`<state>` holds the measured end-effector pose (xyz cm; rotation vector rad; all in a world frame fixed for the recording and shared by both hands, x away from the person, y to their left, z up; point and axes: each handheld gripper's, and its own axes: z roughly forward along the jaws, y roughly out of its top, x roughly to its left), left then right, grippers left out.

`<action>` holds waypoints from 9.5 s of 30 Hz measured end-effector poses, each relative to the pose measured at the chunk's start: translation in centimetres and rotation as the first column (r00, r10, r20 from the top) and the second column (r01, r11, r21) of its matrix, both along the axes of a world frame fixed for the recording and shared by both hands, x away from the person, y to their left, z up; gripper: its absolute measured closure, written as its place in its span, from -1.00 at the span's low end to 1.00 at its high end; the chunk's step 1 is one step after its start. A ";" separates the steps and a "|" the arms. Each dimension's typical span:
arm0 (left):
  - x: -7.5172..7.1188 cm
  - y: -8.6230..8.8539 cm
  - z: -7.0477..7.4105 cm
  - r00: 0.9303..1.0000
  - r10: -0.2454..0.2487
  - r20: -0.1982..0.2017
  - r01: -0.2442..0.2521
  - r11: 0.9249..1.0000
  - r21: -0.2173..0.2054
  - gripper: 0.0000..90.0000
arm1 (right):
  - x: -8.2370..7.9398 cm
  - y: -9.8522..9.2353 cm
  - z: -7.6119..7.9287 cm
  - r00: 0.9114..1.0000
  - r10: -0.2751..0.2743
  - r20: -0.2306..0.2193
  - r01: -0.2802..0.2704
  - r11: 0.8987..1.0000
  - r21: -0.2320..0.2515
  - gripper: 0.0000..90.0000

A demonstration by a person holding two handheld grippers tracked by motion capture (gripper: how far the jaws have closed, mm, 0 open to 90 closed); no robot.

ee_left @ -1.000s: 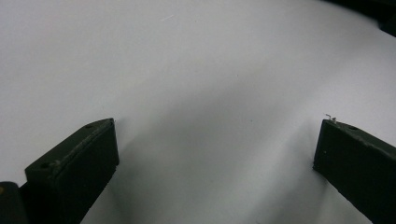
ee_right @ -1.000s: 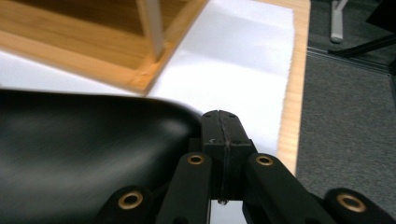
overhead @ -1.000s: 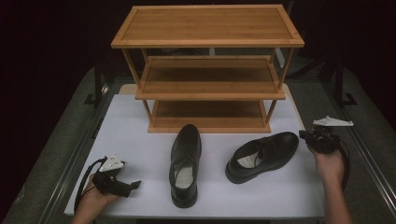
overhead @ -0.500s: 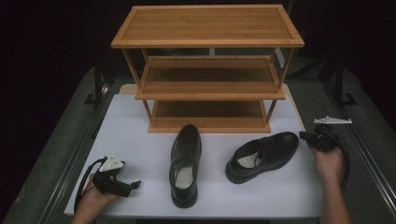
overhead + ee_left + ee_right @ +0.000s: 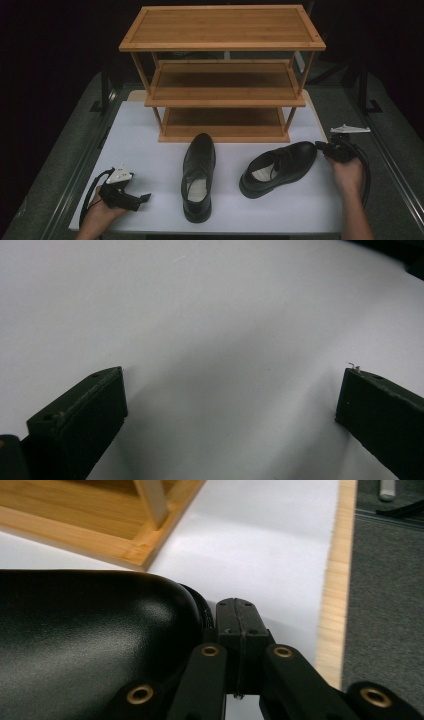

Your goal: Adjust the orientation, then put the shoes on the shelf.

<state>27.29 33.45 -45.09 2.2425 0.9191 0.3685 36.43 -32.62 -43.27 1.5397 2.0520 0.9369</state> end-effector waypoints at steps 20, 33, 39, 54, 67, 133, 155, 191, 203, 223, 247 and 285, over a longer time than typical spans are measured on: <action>0.0 0.0 0.0 1.000 0.000 0.001 0.000 1.000 -0.001 -1.00 | 0.7 5.8 0.1 0.985 0.171 -0.012 -0.171 0.985 -0.016 1.00; 0.0 0.0 0.0 1.000 0.000 0.000 0.000 1.000 0.000 -1.00 | -1.3 4.8 1.1 0.992 0.122 0.031 -0.123 0.992 0.011 0.99; 0.0 0.0 0.0 1.000 -0.001 0.002 0.001 1.000 0.001 -1.00 | -4.0 4.9 1.2 0.992 0.118 0.042 -0.119 0.993 0.006 0.99; 0.0 0.0 0.0 1.000 -0.001 0.002 0.001 1.000 0.000 -1.00 | -10.7 7.4 0.0 0.973 0.230 0.020 -0.231 0.971 0.066 0.99; 0.0 0.0 0.0 1.000 0.000 0.001 0.000 1.000 0.000 -1.00 | -10.5 9.6 -1.4 0.948 0.318 -0.029 -0.315 0.946 0.072 1.00; 0.0 0.0 0.0 1.000 -0.001 0.002 0.001 1.000 0.000 -1.00 | -5.2 17.3 -0.6 0.882 0.470 -0.035 -0.466 0.881 0.087 0.95; 0.4 -2.5 3.1 1.000 -0.017 0.005 0.017 0.994 -0.103 -0.88 | -5.4 14.8 2.8 0.928 0.369 0.041 -0.372 0.923 0.097 -0.09; 4.9 -13.4 8.4 0.973 -0.219 0.074 0.227 0.965 -0.131 -0.68 | -6.4 20.3 6.4 0.847 0.524 0.087 -0.531 0.835 0.142 -0.18; 4.4 -13.6 7.5 0.959 -0.278 0.051 0.282 0.953 -0.113 -0.40 | -6.5 20.6 4.9 0.847 0.530 0.044 -0.532 0.841 0.096 -0.14; 3.0 -14.5 7.7 0.950 -0.309 0.046 0.311 0.950 -0.031 0.85 | -7.5 21.3 4.5 0.837 0.545 0.054 -0.548 0.834 0.063 0.87; 2.7 -13.0 9.6 0.984 -0.116 0.135 0.129 0.987 -0.097 0.94 | -7.1 19.6 6.1 0.918 0.373 0.136 -0.386 0.919 0.082 0.93; 14.6 -17.7 8.2 0.957 0.098 0.271 -0.075 0.993 -0.096 0.93 | 4.6 21.4 5.3 0.960 0.177 0.216 -0.188 0.982 0.032 0.92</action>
